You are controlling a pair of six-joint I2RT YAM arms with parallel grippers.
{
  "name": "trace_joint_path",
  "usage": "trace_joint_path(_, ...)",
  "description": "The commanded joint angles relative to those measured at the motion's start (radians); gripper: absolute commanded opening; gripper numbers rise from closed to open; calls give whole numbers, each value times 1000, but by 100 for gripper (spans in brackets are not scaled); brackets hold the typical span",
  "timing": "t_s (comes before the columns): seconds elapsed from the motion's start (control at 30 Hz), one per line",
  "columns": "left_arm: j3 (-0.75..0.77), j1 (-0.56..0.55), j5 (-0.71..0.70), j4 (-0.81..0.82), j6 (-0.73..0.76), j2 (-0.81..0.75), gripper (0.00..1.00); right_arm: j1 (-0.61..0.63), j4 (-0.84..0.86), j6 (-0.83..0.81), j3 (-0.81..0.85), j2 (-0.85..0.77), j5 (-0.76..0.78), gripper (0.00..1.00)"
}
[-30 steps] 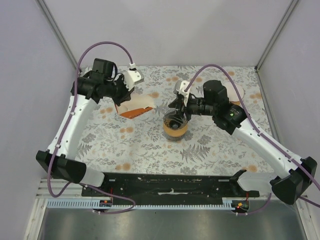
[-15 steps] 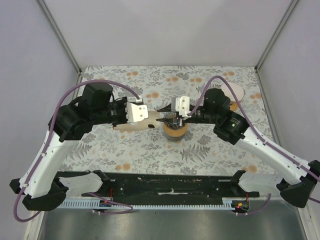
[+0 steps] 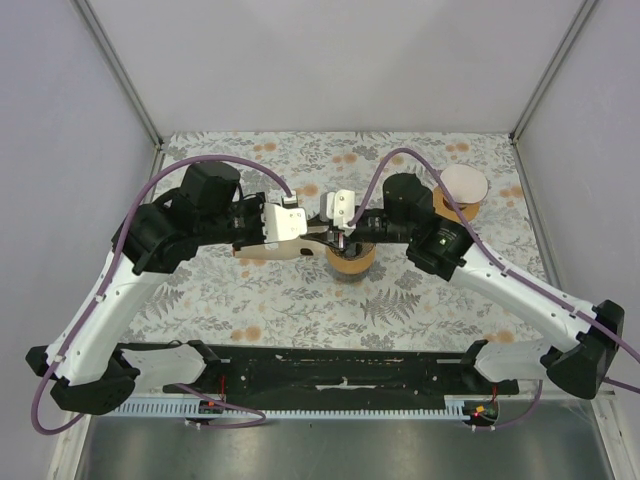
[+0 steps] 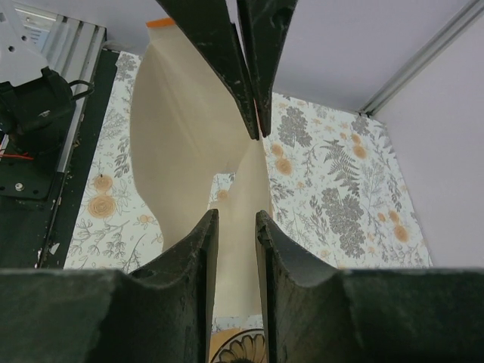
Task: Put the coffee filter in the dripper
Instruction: Pick up the coffee filter from the coffee filter holder.
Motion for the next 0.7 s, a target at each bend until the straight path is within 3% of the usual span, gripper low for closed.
trace_joint_path(0.0, 8, -6, 3, 38, -11, -4, 2, 2, 4, -11, 67, 39, 46, 32)
trace_joint_path(0.2, 10, -6, -17, 58, -29, -7, 2, -2, 10, 0, -3, -43, 56, 33)
trace_joint_path(0.4, 8, -6, -15, 66, -22, -5, 2, -89, 100, 77, -128, -129, -104, 40)
trace_joint_path(0.67, 13, -6, -17, 64, -25, -8, 2, -131, 166, 169, -148, -60, -119, 40)
